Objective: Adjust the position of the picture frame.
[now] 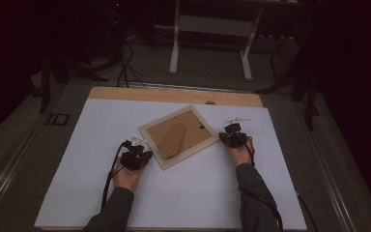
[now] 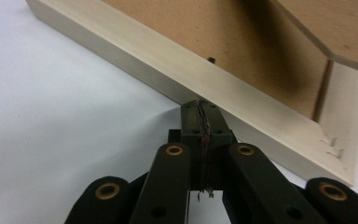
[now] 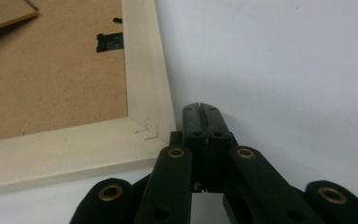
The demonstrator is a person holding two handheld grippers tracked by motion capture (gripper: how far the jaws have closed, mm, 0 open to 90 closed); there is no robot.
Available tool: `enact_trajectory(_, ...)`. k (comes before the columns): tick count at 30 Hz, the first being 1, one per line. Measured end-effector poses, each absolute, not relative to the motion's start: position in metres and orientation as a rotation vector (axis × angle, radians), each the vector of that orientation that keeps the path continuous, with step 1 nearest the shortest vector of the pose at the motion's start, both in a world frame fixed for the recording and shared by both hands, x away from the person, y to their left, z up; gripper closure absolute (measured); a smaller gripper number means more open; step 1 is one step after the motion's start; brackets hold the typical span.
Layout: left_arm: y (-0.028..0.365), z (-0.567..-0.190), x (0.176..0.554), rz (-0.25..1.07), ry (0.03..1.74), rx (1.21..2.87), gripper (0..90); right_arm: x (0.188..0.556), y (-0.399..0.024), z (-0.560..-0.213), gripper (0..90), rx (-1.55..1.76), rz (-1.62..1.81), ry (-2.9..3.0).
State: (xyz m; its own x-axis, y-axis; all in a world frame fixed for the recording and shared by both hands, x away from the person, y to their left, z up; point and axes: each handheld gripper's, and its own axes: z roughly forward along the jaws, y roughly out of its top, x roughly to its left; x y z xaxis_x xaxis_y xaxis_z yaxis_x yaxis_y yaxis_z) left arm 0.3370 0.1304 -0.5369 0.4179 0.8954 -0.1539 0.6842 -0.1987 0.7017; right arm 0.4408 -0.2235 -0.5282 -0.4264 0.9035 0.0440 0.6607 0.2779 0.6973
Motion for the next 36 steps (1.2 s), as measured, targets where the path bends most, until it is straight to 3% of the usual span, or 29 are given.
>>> enact_trajectory(19,0.133,-0.537,0.341,0.371,1.341,1.953,90.0,0.443,-0.217,-0.524,89.9,1.396,0.876,2.252)
enact_trajectory(36,0.143,-0.537,0.346,0.312,1.325,1.956,90.0,0.421,-0.226,-0.527,90.0,1.426,0.966,2.264)
